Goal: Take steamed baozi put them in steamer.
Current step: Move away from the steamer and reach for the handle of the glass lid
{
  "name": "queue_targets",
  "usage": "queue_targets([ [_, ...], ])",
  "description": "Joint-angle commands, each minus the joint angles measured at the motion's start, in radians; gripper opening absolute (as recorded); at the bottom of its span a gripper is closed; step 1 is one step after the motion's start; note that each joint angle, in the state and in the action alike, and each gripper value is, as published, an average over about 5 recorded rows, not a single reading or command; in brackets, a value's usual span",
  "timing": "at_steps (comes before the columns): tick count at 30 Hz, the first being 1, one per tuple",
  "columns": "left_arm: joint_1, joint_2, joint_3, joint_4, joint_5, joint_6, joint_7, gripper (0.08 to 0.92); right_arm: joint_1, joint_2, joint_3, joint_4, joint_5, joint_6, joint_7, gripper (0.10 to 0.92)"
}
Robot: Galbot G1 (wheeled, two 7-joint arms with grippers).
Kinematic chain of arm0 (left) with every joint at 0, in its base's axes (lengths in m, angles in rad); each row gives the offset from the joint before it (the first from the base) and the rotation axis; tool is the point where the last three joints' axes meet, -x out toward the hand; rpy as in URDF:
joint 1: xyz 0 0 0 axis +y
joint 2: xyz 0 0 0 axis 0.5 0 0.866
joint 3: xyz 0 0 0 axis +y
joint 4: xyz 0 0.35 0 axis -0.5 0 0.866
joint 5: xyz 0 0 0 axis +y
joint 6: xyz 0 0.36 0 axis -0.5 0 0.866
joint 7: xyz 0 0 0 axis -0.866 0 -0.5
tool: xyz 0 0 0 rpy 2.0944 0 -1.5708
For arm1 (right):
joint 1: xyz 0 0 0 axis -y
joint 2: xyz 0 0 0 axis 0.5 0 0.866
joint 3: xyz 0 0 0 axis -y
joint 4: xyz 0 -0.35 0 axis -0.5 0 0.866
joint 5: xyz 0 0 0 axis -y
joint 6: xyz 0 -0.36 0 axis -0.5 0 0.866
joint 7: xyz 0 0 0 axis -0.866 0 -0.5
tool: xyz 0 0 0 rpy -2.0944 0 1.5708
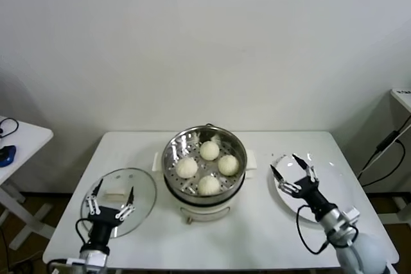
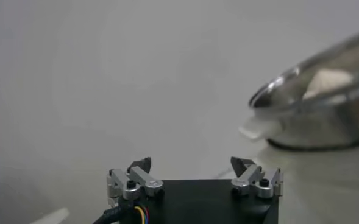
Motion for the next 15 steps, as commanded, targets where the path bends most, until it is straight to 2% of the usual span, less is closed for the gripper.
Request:
queue_targets([
  [1,-0.029,0.014,-0.068,0.089,0.761,0.009,0.021,0.823,-0.099,0.108,0.097,0.016,-0.018,0.052,0.035,0.823],
  [8,-0.081,0.009,-0.055,0.188,0.982,0.012,-0.027,0.823,-0.080,0.106,0.098,0.012,-0.021,0.048,0.035,0.823],
  [15,-0.147,0.012,-0.055,0.280,1.059,0.007,-0.074,0.823,-0.056,0.104,0.104,0.002,-0.022,0.044,0.035,0.823],
])
